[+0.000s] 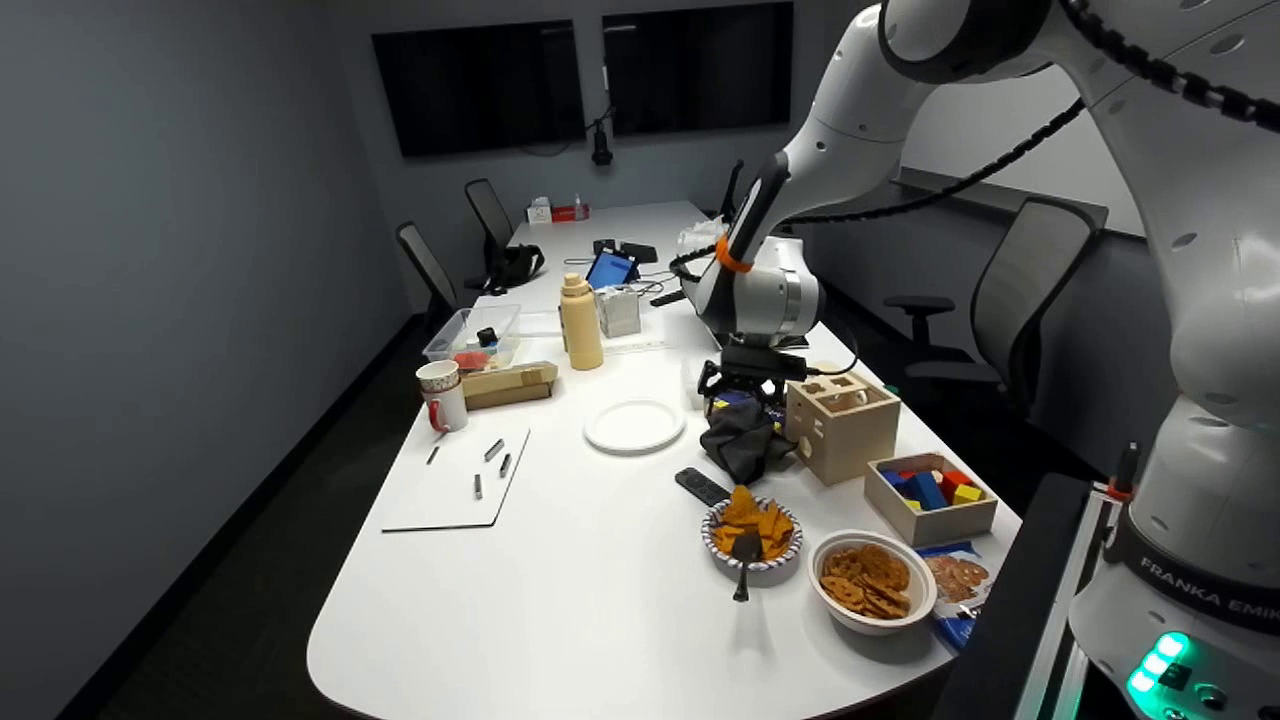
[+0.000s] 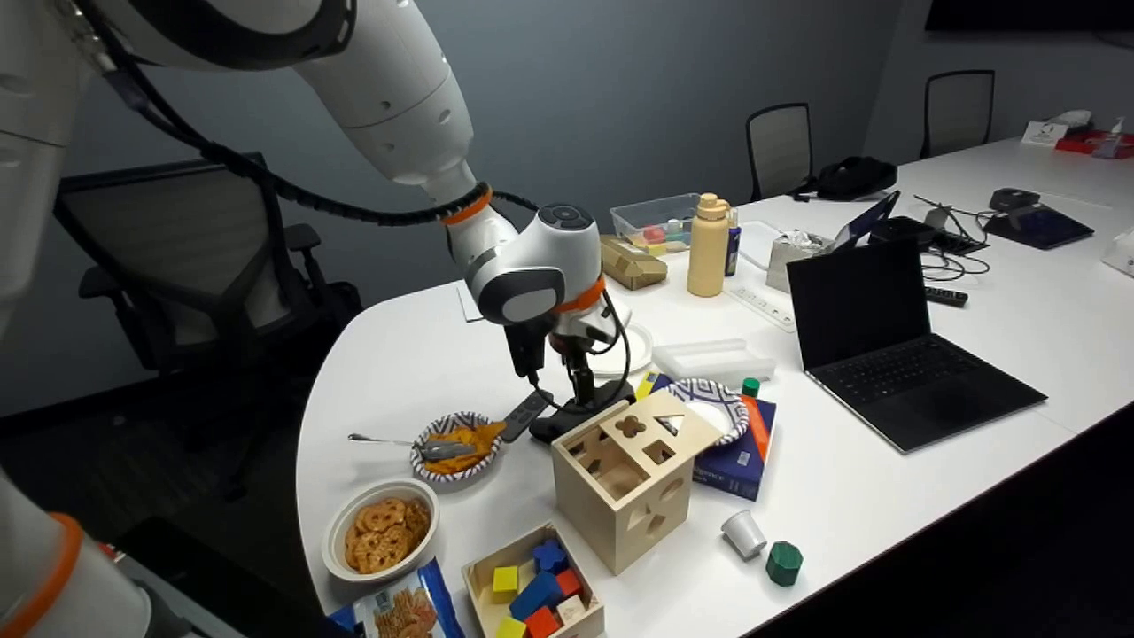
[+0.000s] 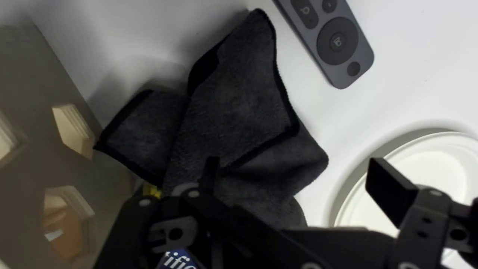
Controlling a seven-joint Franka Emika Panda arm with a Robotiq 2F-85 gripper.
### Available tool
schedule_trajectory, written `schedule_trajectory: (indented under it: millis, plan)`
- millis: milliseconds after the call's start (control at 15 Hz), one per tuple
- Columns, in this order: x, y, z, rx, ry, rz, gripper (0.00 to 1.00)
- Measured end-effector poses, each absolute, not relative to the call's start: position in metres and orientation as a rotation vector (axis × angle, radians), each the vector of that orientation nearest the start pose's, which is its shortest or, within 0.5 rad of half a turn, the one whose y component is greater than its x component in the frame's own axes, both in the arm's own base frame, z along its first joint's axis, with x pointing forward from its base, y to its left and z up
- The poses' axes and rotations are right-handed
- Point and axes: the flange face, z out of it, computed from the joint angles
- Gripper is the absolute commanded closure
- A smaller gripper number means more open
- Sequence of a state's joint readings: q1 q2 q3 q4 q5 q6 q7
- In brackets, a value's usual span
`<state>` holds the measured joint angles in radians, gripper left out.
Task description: Use the towel to wipe the table.
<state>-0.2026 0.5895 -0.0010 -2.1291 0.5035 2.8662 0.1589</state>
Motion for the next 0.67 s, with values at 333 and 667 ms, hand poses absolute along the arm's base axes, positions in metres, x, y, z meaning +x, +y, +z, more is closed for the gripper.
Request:
schedule_trajectory:
  millis: [333,667]
  plan:
    - [0.56,-0.136,0.12,-2.747,1.383,-0.158,0.0]
    - [0.572,-0.124,0.105,-2.764,1.506,-0.026,0.0]
